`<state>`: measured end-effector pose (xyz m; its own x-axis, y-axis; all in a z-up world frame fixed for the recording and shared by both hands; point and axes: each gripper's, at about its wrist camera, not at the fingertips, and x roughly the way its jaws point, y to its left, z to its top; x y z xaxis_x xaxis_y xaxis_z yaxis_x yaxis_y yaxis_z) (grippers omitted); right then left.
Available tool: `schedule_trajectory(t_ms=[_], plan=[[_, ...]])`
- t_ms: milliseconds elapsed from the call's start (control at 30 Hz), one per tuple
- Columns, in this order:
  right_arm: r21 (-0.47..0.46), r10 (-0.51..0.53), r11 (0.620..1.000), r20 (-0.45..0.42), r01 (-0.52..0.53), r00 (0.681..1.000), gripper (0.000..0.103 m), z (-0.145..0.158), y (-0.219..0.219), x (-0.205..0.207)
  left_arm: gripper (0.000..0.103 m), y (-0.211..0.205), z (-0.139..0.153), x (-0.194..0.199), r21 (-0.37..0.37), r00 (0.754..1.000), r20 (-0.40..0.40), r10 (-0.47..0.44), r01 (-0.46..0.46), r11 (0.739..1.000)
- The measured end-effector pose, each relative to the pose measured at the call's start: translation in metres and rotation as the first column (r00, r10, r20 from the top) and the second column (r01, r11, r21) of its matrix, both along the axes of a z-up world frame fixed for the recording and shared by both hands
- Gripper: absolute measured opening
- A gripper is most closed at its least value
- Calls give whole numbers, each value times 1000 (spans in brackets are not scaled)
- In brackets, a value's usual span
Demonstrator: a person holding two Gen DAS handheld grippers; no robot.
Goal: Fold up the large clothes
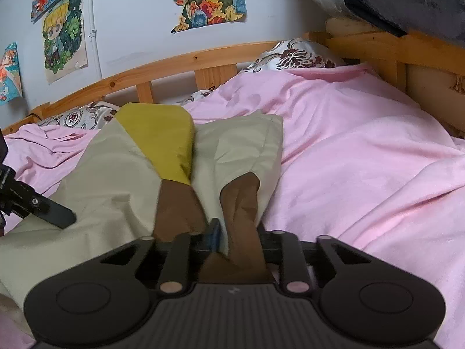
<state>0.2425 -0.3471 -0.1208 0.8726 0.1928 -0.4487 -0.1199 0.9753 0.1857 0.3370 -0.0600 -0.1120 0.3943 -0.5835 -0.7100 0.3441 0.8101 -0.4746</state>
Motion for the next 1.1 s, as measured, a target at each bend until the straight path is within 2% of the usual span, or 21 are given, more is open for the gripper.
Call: schedule_trajectory(t_ms=[67, 100, 200, 367, 467, 567, 700, 767, 833, 900, 967, 1000, 1100], plan=[[-7, 6, 1000, 8, -6, 1000, 9, 4, 5, -3, 71, -4, 8, -2, 29, 1000, 27, 8, -9, 1000], [-7, 18, 1000, 20, -18, 1000, 8, 7, 7, -5, 62, -4, 12, -4, 38, 999, 37, 20, -22, 999], [-63, 50, 997, 78, -45, 996, 7, 20, 24, -16, 45, -1, 28, -9, 42, 996, 93, 3, -7, 999], [-44, 64, 997, 173, -57, 983, 6, 43, 44, -24, 43, 11, 60, -21, 108, 960, 271, -69, 41, 993], [-19, 82, 997, 214, -80, 973, 6, 56, 63, -14, 42, 39, 83, -12, 115, 948, 313, -59, 23, 993], [31, 108, 992, 240, -119, 965, 6, 69, 87, 7, 43, 73, 102, 1, 125, 948, 317, -29, -11, 992], [89, 134, 983, 237, -159, 962, 7, 72, 122, 42, 45, 113, 107, 20, 151, 954, 297, 44, -92, 984], [130, 131, 979, 202, -159, 971, 7, 64, 136, 62, 46, 125, 92, 30, 163, 962, 259, 84, -130, 978], [125, 124, 982, 135, -141, 983, 8, 48, 149, 84, 49, 133, 69, 39, 180, 972, 197, 124, -160, 971], [81, 114, 990, 73, -120, 991, 10, 29, 156, 97, 58, 139, 54, 38, 173, 965, 200, 173, -208, 963], [61, 90, 994, 48, -93, 995, 18, 20, 152, 101, 63, 143, 50, 33, 131, 956, 197, 219, -247, 960], [70, 82, 994, 47, -85, 996, 20, 19, 147, 99, 71, 144, 50, 32, 119, 954, 188, 232, -256, 959], [76, 69, 994, 52, -73, 996, 33, 20, 132, 93, 88, 134, 48, 27, 149, 957, 184, 224, -253, 956]])
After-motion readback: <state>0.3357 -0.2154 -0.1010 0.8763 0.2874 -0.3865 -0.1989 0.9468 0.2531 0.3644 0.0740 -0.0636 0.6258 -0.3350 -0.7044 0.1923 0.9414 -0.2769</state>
